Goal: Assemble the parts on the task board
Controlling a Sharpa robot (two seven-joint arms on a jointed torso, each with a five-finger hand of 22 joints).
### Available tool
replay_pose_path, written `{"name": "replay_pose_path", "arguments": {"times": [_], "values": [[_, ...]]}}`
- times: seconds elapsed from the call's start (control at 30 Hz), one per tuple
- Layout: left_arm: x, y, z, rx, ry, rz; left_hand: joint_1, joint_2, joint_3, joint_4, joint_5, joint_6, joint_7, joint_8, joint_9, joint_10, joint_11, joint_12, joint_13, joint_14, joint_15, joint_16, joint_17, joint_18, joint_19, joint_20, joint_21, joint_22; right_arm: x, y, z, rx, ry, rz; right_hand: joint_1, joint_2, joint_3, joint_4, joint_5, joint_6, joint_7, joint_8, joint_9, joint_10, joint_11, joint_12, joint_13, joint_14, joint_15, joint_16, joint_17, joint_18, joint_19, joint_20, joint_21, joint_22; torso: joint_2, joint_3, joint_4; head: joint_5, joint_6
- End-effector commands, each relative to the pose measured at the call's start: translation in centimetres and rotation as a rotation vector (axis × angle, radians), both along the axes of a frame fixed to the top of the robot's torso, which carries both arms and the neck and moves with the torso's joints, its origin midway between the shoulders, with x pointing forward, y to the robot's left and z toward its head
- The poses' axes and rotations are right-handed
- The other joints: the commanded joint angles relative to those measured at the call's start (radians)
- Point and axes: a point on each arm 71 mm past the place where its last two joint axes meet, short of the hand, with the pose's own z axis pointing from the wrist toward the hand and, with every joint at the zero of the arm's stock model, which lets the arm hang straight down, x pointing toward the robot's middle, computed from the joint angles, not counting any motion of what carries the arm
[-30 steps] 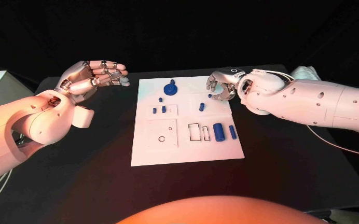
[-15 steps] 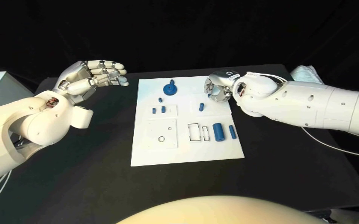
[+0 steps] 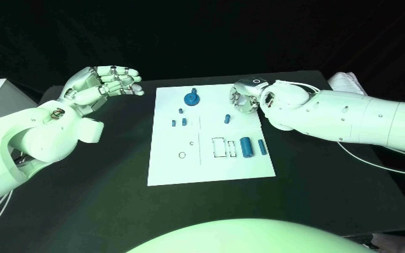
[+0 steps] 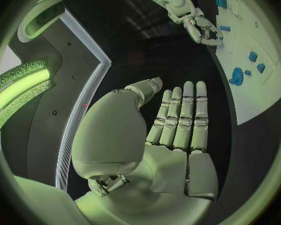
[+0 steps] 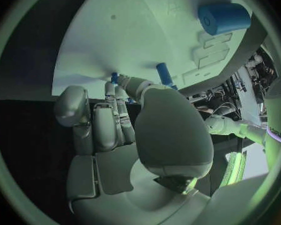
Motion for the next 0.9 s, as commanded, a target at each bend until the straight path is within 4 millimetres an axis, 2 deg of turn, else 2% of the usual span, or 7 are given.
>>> {"name": "replay_pose_path", "arguments": {"times": [0.03, 0.53, 0.67, 0.9], "values": [[0.01, 0.02, 0.09, -0.013, 0.0, 0.004, 0.009, 0.002, -0.007, -0.002, 0.005, -0.002, 0.005, -0.005, -0.001, 0.004, -0.001, -0.004, 0.002, 0.008, 0.0, 0.001, 0.001, 0.006, 0.008, -0.001, -0.004, -0.001, -0.13, 0.06, -0.48, -0.029, 0.021, 0.001, -0.001, 0.01, 0.008, 0.0, -0.005, 0.01, 0.002, 0.003, 0.002, 0.011, 0.002, -0.004, -0.002, 0.038, -0.004, 0.007, 0.003, -0.01, 0.006, 0.001, 0.007, 0.022, -0.001, -0.0003, -0.0007, -0.001, -0.003], [0.12, 0.31, 0.04, -0.006, 0.002, 0.02, 0.008, 0.002, -0.008, -0.002, 0.005, -0.002, 0.006, -0.006, -0.002, 0.005, 0.0, -0.004, 0.002, 0.008, 0.0, 0.0, 0.002, 0.006, 0.009, -0.001, -0.004, -0.001, -0.24, -0.06, -0.78, -0.068, 0.042, -0.005, -0.014, -0.019, 0.01, -0.012, 0.003, 0.007, 0.003, -0.003, 0.006, 0.014, 0.004, -0.016, -0.014, 0.04, -0.003, 0.015, 0.009, -0.01, 0.005, 0.002, 0.008, 0.026, -0.002, -0.0006, -0.0007, -0.002, -0.005], [0.14, 0.39, 0.03, -0.004, 0.001, 0.024, 0.008, 0.003, -0.008, -0.002, 0.005, -0.001, 0.006, -0.005, -0.002, 0.005, 0.0, -0.004, 0.002, 0.009, 0.0, 0.0, 0.003, 0.005, 0.01, -0.001, -0.004, -0.002, -0.24, -0.07, -0.81, -0.077, 0.042, -0.004, -0.013, -0.021, 0.012, -0.015, 0.005, 0.008, 0.002, -0.003, 0.007, 0.015, 0.003, -0.017, -0.016, 0.04, -0.004, 0.016, 0.01, -0.01, 0.005, 0.002, 0.01, 0.028, -0.001, -0.0007, 0.0, -0.003, -0.003], [0.15, 0.41, 0.02, -0.004, 0.003, 0.024, 0.009, 0.004, -0.008, -0.002, 0.005, 0.0, 0.006, -0.005, -0.002, 0.006, -0.001, -0.003, 0.002, 0.009, 0.0, 0.0, 0.003, 0.005, 0.011, -0.002, -0.004, -0.002, -0.24, 0.02, -0.96, -0.081, 0.043, -0.003, -0.012, -0.021, 0.014, -0.017, 0.006, 0.009, 0.002, -0.003, 0.007, 0.016, 0.002, -0.017, -0.017, 0.04, -0.004, 0.016, 0.009, -0.01, 0.005, 0.002, 0.011, 0.028, 0.0, -0.0001, -0.0001, -0.003, -0.008]]}}
